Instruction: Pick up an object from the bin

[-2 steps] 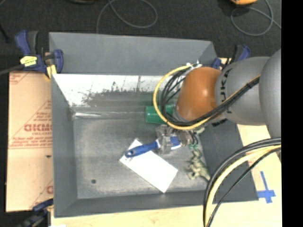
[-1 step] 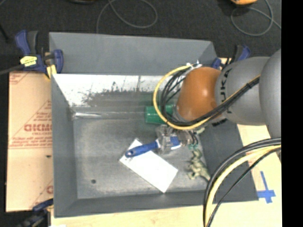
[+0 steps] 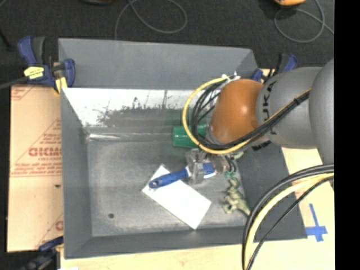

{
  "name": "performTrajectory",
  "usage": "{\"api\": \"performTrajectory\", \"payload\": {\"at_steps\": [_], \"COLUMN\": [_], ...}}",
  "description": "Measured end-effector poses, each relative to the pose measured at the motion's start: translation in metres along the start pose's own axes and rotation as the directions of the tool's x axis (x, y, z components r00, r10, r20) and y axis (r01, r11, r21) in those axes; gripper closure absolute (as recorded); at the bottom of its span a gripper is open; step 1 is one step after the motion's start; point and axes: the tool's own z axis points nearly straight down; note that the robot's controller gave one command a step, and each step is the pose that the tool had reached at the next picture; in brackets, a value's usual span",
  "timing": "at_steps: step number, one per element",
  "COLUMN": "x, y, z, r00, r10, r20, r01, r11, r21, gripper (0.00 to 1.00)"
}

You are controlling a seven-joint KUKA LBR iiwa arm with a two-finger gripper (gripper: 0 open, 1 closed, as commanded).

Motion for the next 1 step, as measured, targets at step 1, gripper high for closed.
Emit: {"api": "performTrajectory", "payload": {"at_steps": [1], "x": [0.0022], "y": [0.0002], "z": [-0.0168], "r00": [1.0], "r10": [0.0], "r20": [-0.015], "r01": [0.0], "r11": [1.0], "r21": [-0.001], "gripper": [1.0]}}
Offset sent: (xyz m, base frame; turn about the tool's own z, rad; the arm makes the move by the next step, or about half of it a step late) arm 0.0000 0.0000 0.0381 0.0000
